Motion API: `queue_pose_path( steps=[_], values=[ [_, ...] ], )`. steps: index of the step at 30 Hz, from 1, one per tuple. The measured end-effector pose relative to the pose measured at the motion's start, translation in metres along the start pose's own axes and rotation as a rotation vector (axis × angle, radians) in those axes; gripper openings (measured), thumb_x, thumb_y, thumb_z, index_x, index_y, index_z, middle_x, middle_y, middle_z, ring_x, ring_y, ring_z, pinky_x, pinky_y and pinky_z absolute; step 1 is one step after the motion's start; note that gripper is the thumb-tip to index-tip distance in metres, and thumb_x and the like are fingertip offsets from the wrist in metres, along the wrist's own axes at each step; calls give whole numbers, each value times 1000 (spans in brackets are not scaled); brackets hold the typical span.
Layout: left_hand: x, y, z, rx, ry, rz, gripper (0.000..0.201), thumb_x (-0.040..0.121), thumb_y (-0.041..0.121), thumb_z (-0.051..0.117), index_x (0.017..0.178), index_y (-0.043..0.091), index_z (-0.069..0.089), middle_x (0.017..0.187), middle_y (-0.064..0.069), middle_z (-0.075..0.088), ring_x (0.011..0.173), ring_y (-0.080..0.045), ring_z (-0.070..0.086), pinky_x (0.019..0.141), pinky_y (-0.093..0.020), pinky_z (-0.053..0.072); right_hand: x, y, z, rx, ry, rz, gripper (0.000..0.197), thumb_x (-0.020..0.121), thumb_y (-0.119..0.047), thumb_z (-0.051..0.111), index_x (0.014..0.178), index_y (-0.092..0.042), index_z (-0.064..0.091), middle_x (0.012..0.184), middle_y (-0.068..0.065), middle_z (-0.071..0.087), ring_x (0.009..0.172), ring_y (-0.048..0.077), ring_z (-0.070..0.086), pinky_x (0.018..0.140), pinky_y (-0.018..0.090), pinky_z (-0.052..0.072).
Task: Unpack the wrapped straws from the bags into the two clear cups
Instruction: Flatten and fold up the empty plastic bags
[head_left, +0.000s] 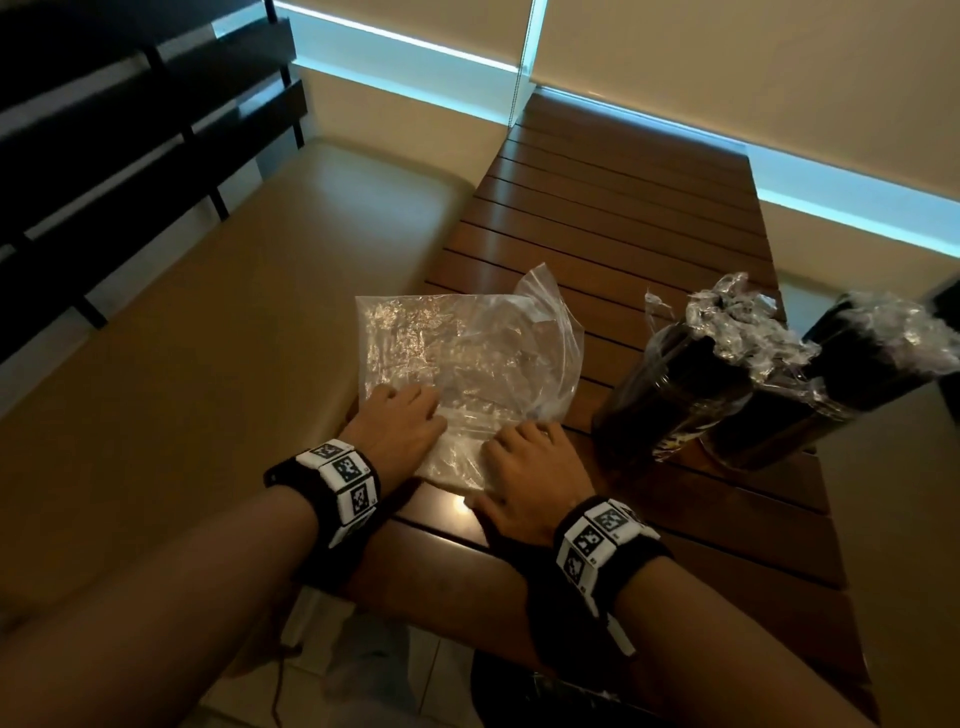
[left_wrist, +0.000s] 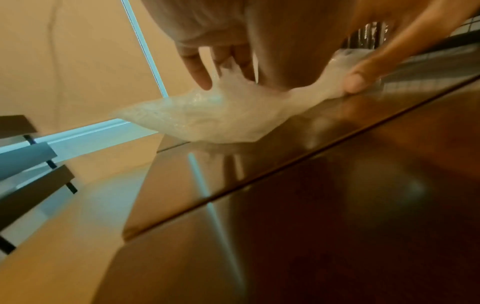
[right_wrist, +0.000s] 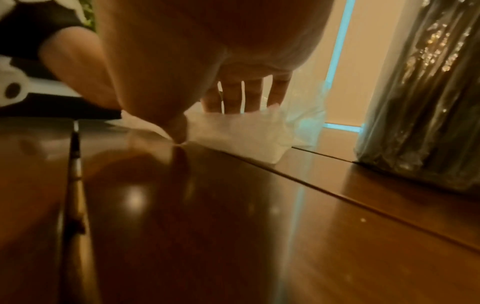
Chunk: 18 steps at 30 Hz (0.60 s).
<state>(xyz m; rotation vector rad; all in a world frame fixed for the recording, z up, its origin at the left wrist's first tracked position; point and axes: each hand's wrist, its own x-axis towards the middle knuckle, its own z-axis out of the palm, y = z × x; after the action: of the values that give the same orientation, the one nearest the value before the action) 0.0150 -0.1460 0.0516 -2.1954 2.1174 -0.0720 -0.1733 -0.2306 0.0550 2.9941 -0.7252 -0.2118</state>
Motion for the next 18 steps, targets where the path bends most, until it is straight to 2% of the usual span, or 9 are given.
queue_pose_path(
  steps=[1,3,6,7,9,11,13,15,18],
  values=[
    [-3,1,1,0,20,52,18,86,28,52,99,19,62,104,-3,58,95,-23,56,86,-39,45,1,1,-2,8,5,14,51,87,-61,36,101,-20,62,104,0,64,98,23,57,93,40,36],
    [-10,-1,3,-59,-6,101,36,93,47,36,98,21,61,100,1,59,90,-19,57,92,-39,41,2,1,-6,100,29,46,35,93,-45,39,99,-18,61,103,2,67,96,25,61,91,38,39],
    [-14,-4,-1,-41,-87,125,62,88,70,22,105,23,60,106,4,58,97,-18,57,104,-41,35,1,2,-12,270,101,123,23,96,-33,41,97,-17,57,98,4,67,87,27,63,73,35,42],
    [-14,-4,-3,-38,-70,132,60,88,68,24,107,24,61,107,4,60,101,-19,58,106,-45,33,1,2,-13,298,108,170,21,98,-32,39,98,-18,54,96,4,66,85,28,63,67,34,40],
    [-13,-2,-9,-50,-13,76,48,85,51,29,100,25,67,102,6,66,106,-20,61,105,-52,34,1,4,-18,366,100,272,22,101,-36,32,101,-20,49,91,4,65,83,30,63,64,33,39],
    [-8,1,-14,-137,139,-14,41,81,43,34,89,25,70,95,5,67,102,-22,62,99,-52,38,0,4,-26,466,130,342,26,102,-41,26,99,-24,46,83,-1,59,80,28,63,65,34,43],
    [-2,7,-24,-238,284,-96,33,82,40,42,85,23,69,93,4,64,99,-22,59,94,-45,36,1,5,-34,582,241,409,26,101,-44,25,90,-27,42,79,-7,56,75,24,61,66,36,47],
    [5,15,-36,-276,376,-130,24,82,38,48,80,23,67,88,4,62,93,-21,57,89,-42,36,6,8,-40,725,394,492,25,101,-42,31,86,-26,44,78,-8,56,71,15,58,64,35,47],
    [7,28,-47,-475,375,-83,15,85,29,55,82,17,64,83,1,59,74,-20,56,71,-33,44,16,10,-52,889,646,532,15,97,-27,51,85,-19,45,80,-6,52,70,6,50,63,25,39]
  ],
)
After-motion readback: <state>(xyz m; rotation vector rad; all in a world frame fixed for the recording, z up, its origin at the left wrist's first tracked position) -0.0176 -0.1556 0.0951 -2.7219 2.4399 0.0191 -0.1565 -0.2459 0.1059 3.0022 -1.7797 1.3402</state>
